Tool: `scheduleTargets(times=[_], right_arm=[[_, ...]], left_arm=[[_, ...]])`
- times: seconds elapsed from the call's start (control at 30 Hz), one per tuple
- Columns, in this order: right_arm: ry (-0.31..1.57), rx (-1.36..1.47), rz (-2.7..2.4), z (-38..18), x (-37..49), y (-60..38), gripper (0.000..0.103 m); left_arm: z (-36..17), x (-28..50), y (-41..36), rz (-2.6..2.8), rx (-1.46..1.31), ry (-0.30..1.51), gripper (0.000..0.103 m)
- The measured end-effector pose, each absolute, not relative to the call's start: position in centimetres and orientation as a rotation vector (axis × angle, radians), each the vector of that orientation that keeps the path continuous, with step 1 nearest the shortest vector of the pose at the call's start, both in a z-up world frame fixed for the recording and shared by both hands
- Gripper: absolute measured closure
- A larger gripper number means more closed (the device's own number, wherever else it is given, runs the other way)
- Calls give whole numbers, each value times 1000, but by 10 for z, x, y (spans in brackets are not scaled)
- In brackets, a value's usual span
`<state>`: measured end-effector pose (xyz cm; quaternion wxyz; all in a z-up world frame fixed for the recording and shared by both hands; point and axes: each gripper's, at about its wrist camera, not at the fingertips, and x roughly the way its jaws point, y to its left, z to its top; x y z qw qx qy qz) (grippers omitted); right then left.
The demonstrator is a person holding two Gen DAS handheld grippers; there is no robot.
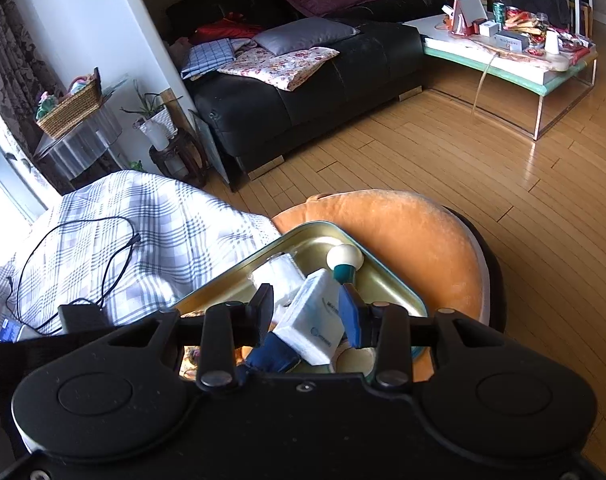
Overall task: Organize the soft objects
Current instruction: 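Carry white packet into tin tray with left gripper while right drops printed pack, then withdraw both grippers from the tin tray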
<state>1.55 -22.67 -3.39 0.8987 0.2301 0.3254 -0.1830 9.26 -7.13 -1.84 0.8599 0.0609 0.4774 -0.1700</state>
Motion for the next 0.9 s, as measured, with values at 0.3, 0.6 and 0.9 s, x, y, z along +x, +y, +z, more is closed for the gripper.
scheduleTargets(times=[0.3,0.6,0.9], right_arm=[[677,400,-326,-19,12,-191,58],[668,324,-237,-4,9,-142,52],[713,220,-85,-8,15,-78,52]], left_arm=[[-12,64,-11,-282,119,983,23],[-20,40,77,-153,70,1000,19],[-48,33,159,20,27,1061,18]])
